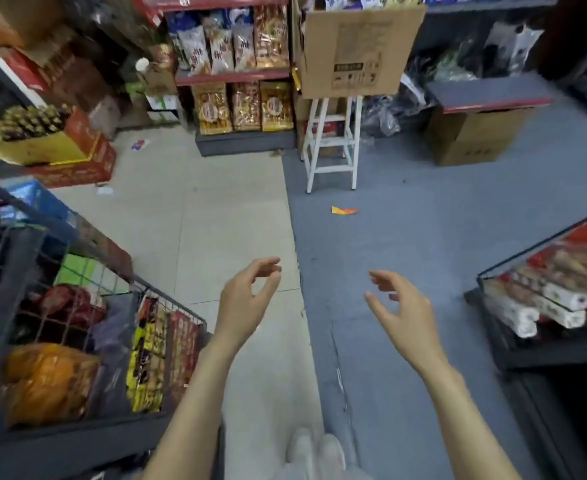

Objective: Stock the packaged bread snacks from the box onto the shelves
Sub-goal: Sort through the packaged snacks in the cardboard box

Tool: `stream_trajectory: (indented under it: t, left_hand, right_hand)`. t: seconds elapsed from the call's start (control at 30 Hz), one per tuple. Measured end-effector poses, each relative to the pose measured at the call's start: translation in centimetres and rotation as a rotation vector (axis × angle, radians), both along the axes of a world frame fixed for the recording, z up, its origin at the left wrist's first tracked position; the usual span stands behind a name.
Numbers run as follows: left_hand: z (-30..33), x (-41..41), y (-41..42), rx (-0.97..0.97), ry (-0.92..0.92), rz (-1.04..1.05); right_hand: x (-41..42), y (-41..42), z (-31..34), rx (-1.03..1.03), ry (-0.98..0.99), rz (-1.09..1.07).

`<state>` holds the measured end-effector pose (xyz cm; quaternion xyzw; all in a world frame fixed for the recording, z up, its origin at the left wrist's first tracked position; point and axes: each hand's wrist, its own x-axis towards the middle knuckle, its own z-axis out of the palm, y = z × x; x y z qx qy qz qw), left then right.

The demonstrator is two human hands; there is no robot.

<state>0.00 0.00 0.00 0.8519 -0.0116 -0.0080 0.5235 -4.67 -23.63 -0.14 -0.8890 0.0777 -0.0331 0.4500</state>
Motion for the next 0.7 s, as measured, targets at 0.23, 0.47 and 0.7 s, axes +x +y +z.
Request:
stream_trajectory:
  t: [0.23, 0.47, 0.7]
  left_hand:
    - [-3.0, 4.4, -1.8, 0.020, 0.128, -0.061]
    - [-4.2, 12.8, -5.7, -0.017, 0.157, -0.018]
    - [-2.7, 25.6, -11.1, -0.041, 0.160, 0.110]
  right_hand:
    - [3.5, -2.6, -1.6, -0.092, 0.082, -0.032]
    - [13.0, -7.0, -3.3, -0.074, 0.097, -0.079]
    - [28.0, -13.5, -2.9, -0.101, 0.079, -0.025]
